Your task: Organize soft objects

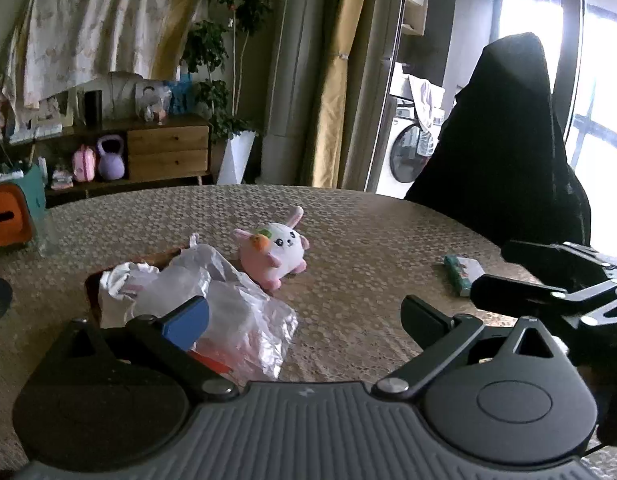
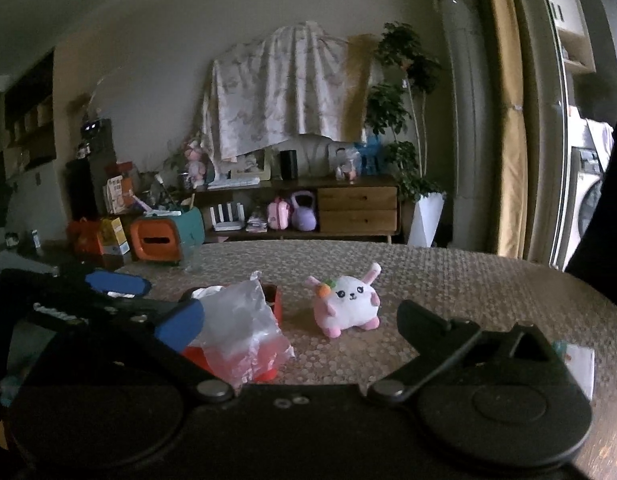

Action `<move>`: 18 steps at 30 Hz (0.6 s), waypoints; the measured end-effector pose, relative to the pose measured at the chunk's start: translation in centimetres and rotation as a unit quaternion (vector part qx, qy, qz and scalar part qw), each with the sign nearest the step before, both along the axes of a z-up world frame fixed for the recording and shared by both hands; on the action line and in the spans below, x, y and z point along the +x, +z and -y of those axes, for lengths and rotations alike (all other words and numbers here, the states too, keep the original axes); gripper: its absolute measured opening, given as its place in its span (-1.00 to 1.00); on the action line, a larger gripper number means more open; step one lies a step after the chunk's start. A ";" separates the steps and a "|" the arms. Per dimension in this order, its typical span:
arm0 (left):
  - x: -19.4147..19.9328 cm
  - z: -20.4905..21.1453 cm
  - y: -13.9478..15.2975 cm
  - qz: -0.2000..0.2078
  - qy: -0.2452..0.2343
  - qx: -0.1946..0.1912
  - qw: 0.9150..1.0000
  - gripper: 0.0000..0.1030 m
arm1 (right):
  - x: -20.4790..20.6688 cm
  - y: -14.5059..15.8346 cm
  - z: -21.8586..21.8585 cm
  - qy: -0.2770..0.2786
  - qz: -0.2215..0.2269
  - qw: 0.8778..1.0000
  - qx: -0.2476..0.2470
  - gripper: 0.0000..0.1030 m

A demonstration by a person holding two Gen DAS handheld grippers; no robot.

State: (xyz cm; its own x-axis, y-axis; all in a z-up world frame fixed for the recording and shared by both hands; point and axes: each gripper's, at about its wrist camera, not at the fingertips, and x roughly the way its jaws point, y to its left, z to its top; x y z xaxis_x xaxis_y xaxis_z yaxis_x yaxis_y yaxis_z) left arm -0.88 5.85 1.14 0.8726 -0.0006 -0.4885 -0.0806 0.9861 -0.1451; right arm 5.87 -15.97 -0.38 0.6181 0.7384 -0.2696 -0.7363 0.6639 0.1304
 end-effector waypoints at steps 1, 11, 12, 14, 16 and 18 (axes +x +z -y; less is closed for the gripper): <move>-0.1 0.0 0.0 0.001 -0.001 -0.004 1.000 0.99 | -0.1 -0.2 0.1 -0.002 -0.004 1.000 0.003 1.00; -0.7 0.7 -0.3 0.010 0.009 0.015 1.000 0.99 | 0.0 -0.7 0.0 -0.011 -0.018 1.000 0.014 1.00; -0.7 0.7 -0.3 0.010 0.008 0.012 1.000 0.99 | -0.1 -0.8 -0.1 -0.012 -0.016 1.000 0.014 1.00; -0.9 0.6 -0.2 0.012 0.011 0.010 1.000 0.99 | -0.4 -0.8 -0.2 -0.019 -0.009 1.000 0.014 1.00; -0.9 0.7 -0.2 0.014 0.010 0.014 1.000 0.99 | -0.5 -0.7 -0.3 -0.022 -0.005 1.000 0.013 1.00; -0.9 0.9 -0.2 0.015 0.008 0.016 1.000 0.99 | -0.5 -0.7 -0.4 -0.019 -0.005 1.000 0.012 1.00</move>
